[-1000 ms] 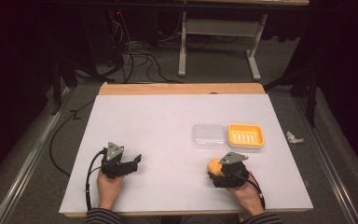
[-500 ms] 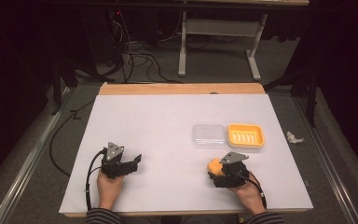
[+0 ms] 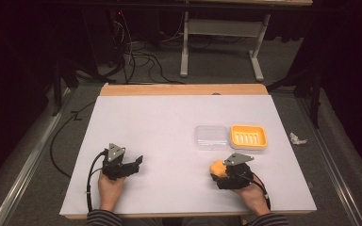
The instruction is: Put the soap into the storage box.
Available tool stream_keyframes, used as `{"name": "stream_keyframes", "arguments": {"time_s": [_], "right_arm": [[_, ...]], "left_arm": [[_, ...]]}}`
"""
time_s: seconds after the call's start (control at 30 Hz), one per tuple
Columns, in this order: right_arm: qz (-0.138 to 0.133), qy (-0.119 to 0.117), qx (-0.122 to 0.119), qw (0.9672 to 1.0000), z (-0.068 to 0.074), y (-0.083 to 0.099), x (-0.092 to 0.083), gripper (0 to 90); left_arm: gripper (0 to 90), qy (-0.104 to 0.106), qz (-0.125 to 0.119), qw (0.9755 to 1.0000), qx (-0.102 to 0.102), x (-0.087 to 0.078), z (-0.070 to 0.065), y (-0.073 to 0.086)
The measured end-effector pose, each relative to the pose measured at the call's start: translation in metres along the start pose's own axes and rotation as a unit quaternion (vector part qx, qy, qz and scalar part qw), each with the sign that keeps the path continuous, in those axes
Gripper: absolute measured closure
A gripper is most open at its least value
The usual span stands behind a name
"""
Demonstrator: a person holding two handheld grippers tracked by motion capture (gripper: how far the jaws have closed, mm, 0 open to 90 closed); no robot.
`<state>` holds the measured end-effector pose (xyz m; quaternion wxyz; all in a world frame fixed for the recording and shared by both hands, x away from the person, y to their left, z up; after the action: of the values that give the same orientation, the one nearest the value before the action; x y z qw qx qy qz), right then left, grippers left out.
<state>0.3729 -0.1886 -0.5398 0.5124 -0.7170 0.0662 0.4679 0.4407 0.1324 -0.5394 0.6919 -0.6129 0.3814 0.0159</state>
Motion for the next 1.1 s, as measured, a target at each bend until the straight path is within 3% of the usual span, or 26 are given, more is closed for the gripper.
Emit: {"name": "stream_keyframes", "arguments": {"time_s": [0.37,0.6,1.1], "right_arm": [[0.009,-0.001,-0.011,0.9999,0.000,0.002,0.001,25.8],[-0.007,0.000,-0.007,0.9999,-0.002,-0.001,-0.004,25.9],[-0.014,-0.004,-0.005,0.9999,-0.005,-0.011,-0.016,25.9]], "left_arm": [[21.7,-0.001,0.001,1.0000,-0.001,0.000,0.000,0.000],[21.8,-0.001,0.002,1.0000,-0.002,0.000,0.000,0.000],[21.8,0.000,0.001,1.0000,-0.005,0.000,0.001,0.000]]}}
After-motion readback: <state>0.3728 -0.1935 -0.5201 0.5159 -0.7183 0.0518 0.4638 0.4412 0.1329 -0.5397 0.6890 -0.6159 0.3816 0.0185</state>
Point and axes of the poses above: each handheld gripper's, and its own axes: x roughly forward along the jaws, y roughly out of its underside, z roughly to its left, the point moved 10 cm from there along x, roughly forward along the jaws, and after that the axes turned 1 degree about x, right-handed, at the moved point
